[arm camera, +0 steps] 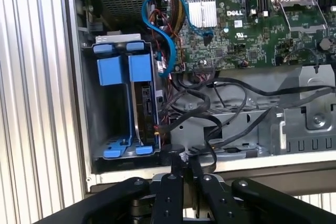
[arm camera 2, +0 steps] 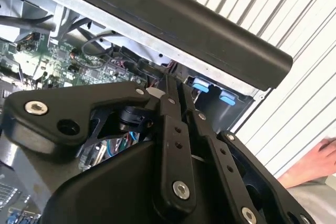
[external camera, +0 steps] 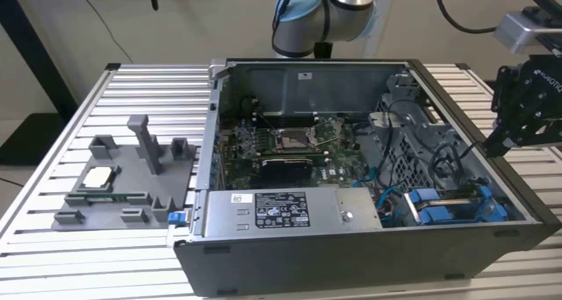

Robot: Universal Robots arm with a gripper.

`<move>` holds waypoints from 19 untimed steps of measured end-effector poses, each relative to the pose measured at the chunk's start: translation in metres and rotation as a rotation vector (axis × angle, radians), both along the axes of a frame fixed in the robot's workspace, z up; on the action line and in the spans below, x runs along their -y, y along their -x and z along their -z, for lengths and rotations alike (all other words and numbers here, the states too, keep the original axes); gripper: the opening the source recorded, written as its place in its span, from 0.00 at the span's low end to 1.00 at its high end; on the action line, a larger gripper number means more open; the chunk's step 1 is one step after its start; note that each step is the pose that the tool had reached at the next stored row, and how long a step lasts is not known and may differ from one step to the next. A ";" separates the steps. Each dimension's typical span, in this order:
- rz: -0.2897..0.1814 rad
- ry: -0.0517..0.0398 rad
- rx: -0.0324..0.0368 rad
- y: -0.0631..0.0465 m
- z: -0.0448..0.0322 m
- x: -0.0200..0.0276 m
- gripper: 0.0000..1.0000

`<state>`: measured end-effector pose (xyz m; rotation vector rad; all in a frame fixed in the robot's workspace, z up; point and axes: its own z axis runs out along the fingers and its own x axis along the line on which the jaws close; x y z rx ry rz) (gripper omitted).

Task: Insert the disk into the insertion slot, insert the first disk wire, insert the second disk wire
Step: 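Insert the second disk wire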

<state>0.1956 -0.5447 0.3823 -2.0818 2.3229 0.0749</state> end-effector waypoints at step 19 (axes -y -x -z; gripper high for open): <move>0.016 0.0000 0.0010 0.011 -0.0009 -0.0001 0.16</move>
